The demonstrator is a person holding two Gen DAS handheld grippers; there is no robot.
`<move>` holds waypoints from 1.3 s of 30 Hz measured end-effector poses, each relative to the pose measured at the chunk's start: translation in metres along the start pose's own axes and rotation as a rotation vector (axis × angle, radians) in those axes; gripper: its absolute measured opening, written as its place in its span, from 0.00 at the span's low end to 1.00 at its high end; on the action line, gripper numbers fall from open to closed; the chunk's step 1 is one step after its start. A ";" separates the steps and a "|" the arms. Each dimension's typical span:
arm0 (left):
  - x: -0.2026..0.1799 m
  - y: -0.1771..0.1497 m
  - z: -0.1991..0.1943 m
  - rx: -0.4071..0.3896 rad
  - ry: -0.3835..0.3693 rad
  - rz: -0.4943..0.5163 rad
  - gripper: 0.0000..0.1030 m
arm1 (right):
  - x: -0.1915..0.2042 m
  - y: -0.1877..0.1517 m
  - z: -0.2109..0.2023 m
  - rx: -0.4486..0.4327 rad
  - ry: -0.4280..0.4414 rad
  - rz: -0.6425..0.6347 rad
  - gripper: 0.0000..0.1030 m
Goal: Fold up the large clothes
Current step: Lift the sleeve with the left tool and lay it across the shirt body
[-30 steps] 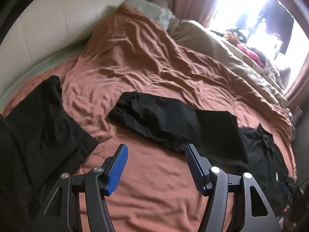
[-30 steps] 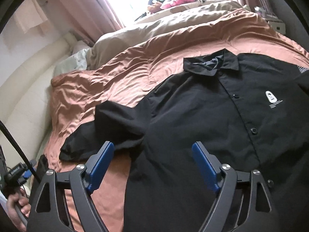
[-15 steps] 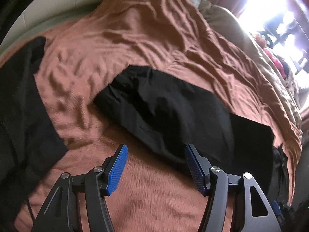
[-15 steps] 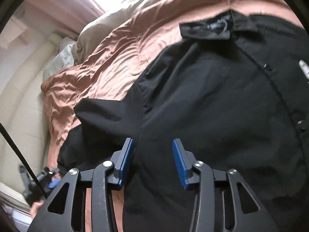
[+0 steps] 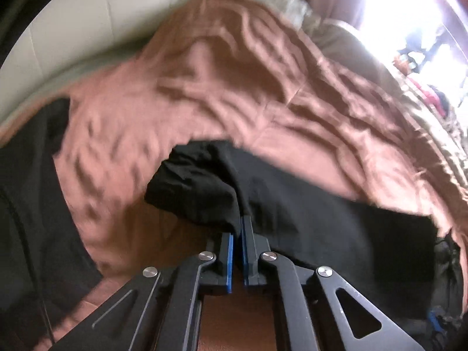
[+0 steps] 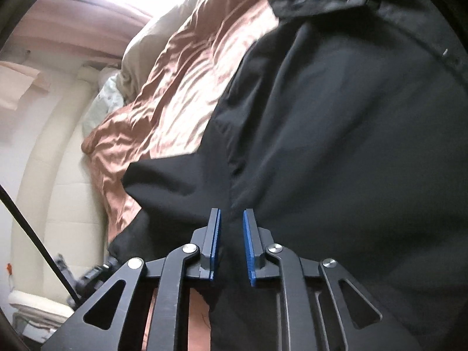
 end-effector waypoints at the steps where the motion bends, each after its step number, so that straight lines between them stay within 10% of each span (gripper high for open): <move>1: -0.003 0.005 -0.010 -0.024 -0.011 0.009 0.04 | -0.003 -0.001 0.006 0.017 -0.009 0.003 0.09; 12: -0.093 0.044 -0.147 -0.238 -0.208 0.157 0.03 | -0.003 0.011 -0.017 -0.016 0.047 -0.007 0.11; 16: -0.137 0.047 -0.179 -0.269 -0.269 0.211 0.03 | -0.001 -0.001 -0.045 -0.084 0.054 0.016 0.71; 28: -0.267 0.020 -0.245 -0.283 -0.486 0.371 0.04 | -0.058 -0.040 -0.152 -0.240 -0.119 0.068 0.71; 39: -0.371 -0.024 -0.258 -0.212 -0.642 0.492 0.04 | -0.094 -0.037 -0.204 -0.313 -0.105 0.200 0.71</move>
Point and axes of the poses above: each gripper's, at about its wrist camera, not at the fingertips, and z roughly the way its jaws point, x to its left, y to its top, the point moved 2 cm from there along z, roughly the way its jaws point, and after that the axes turned 4 degrees about -y, right-handed, at the moved point
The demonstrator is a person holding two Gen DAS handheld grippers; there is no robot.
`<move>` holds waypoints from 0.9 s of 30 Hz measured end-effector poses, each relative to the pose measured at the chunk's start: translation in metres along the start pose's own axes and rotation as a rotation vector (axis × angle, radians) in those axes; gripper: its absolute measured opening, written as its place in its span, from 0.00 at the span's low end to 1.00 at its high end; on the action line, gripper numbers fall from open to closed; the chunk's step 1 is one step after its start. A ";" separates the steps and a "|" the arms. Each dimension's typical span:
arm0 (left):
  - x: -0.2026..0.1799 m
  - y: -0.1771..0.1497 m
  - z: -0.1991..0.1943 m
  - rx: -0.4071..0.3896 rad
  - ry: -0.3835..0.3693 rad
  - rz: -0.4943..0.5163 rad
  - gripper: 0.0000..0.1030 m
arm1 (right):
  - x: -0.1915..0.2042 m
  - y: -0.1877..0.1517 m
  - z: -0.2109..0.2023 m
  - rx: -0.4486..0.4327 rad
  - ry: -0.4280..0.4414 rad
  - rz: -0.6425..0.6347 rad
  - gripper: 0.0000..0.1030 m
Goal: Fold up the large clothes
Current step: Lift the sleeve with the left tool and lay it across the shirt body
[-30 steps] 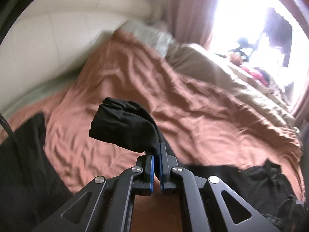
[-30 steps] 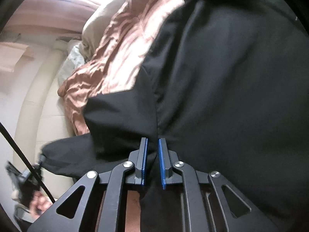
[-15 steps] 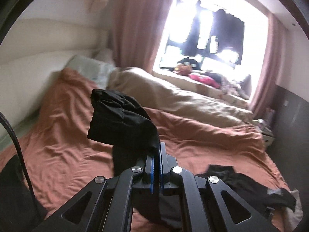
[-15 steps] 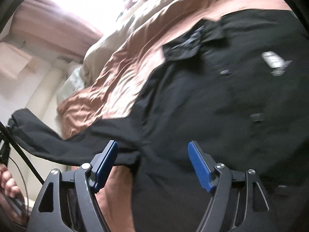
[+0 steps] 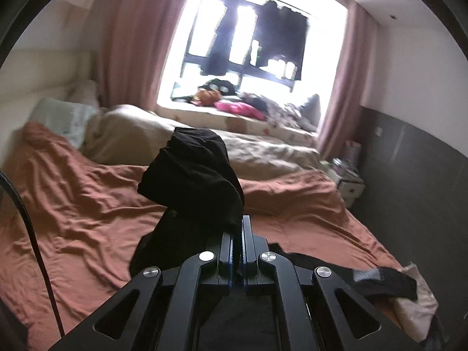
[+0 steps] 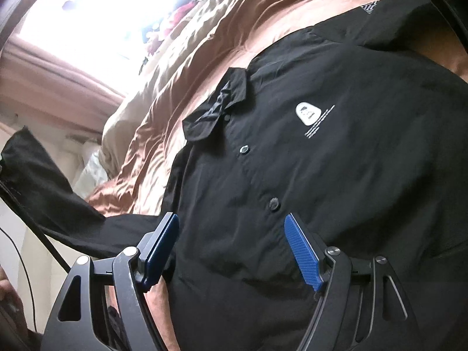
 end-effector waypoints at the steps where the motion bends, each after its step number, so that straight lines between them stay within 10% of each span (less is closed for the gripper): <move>1: -0.008 -0.002 0.005 0.012 -0.019 0.008 0.04 | -0.005 0.000 0.000 0.001 -0.005 0.011 0.71; 15: -0.105 -0.069 0.124 0.261 -0.244 0.022 0.04 | -0.067 0.020 -0.023 -0.040 0.000 0.275 0.71; 18: -0.128 -0.093 0.147 0.426 -0.289 0.074 0.20 | -0.087 0.020 -0.027 -0.048 0.001 0.366 0.71; 22: -0.128 -0.111 0.137 0.437 -0.271 0.141 0.79 | -0.099 0.023 -0.030 -0.056 -0.007 0.413 0.71; 27: -0.083 -0.112 0.112 0.394 -0.211 0.078 0.83 | -0.099 0.024 -0.025 -0.051 -0.003 0.419 0.71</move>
Point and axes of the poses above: each gripper's, at about its wrist camera, not at the fingertips, and z roughly the way its jaws point, x to its left, y to its top, the point moved 2 cm from there along z, roughly the way its jaws point, and after that the axes turned 4 degrees about -y, right-handed, at the moved point
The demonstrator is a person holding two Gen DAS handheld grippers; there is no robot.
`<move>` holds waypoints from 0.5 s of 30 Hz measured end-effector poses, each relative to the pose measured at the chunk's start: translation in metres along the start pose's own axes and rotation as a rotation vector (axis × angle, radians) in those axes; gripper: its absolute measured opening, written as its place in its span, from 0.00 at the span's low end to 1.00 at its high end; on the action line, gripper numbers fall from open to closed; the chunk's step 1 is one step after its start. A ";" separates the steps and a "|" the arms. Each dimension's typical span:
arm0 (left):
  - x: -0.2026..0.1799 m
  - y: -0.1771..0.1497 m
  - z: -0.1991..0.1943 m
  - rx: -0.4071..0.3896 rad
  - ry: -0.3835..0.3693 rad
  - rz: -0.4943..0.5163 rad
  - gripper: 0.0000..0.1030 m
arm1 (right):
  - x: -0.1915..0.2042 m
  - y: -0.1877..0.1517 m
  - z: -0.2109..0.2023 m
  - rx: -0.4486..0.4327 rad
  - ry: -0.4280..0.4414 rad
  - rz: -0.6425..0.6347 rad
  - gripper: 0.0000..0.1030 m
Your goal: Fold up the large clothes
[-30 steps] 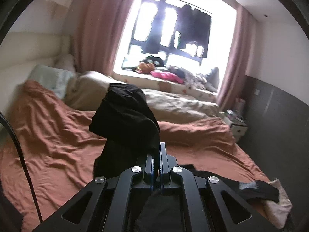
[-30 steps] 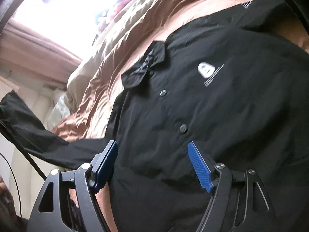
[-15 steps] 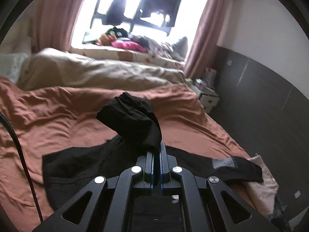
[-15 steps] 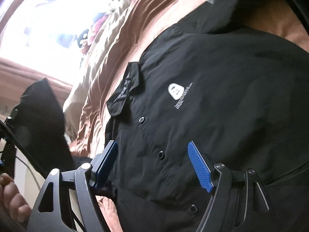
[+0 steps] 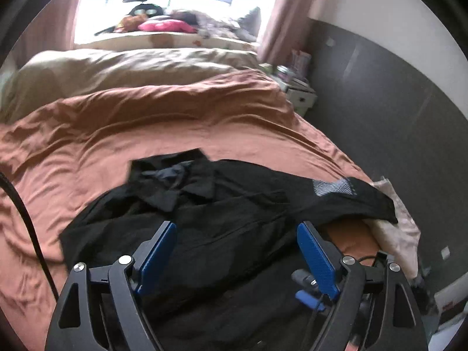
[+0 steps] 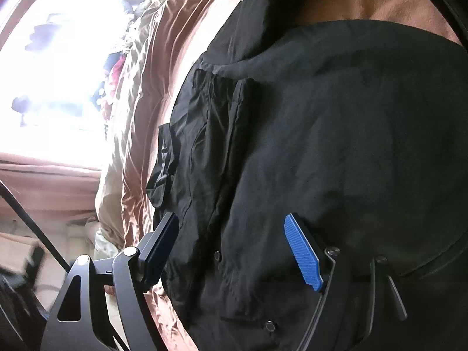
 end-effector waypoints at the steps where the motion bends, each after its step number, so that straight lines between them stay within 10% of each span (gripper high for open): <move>1: 0.011 -0.004 -0.006 -0.015 0.026 -0.019 0.83 | 0.001 0.001 0.001 0.002 0.002 -0.002 0.71; 9: 0.105 -0.066 -0.046 -0.098 0.209 -0.291 0.79 | 0.000 0.006 0.015 -0.022 0.033 -0.022 0.71; 15: 0.155 -0.094 -0.033 -0.076 0.323 -0.408 0.56 | 0.003 0.013 0.029 -0.054 0.021 -0.090 0.59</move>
Point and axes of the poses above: each gripper's, at about its wrist camera, not at the fingertips, and z roughly the way its jaws point, x to its left, y to its top, the point moved 2 cm from there along z, roughly the way its jaws point, and after that the axes turned 4 degrees about -y, right-handed, at the moved point
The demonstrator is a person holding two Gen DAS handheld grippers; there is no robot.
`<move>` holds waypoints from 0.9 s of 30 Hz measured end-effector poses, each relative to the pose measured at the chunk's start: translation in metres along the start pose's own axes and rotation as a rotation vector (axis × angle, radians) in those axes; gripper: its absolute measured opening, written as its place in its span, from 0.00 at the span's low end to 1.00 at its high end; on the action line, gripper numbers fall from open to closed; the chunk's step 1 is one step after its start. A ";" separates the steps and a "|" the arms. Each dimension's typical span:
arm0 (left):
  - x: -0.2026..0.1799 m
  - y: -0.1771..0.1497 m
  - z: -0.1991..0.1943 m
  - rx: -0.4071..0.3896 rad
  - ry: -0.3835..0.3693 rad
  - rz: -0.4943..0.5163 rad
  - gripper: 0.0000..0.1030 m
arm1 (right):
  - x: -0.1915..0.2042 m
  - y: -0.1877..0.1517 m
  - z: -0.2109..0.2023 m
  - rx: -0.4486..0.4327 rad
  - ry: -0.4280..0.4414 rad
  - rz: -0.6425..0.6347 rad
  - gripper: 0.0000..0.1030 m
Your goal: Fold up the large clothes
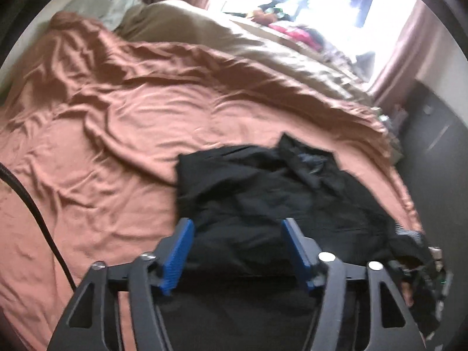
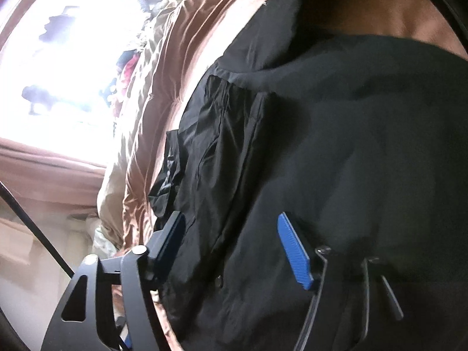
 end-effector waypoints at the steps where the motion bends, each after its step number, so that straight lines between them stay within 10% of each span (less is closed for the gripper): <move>1: 0.005 0.000 0.006 0.013 0.011 0.002 0.52 | 0.000 0.003 0.002 -0.008 -0.004 -0.007 0.57; 9: 0.037 -0.010 0.049 0.100 0.069 -0.020 0.41 | 0.008 0.027 0.023 -0.034 -0.071 -0.022 0.50; 17: 0.051 -0.025 0.072 0.168 0.093 -0.037 0.23 | 0.010 0.050 0.043 -0.009 -0.133 -0.093 0.10; 27: 0.044 -0.032 0.065 0.161 0.136 0.011 0.21 | 0.021 0.053 0.032 0.015 -0.192 -0.175 0.09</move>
Point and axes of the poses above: each gripper's, at about its wrist camera, not at the fingertips, and z roughly the way its jaws point, x to its left, y to its top, the point moved 2 cm from there along z, roughly the way its jaws point, and after that the axes turned 4 degrees about -y, right-handed, at the moved point
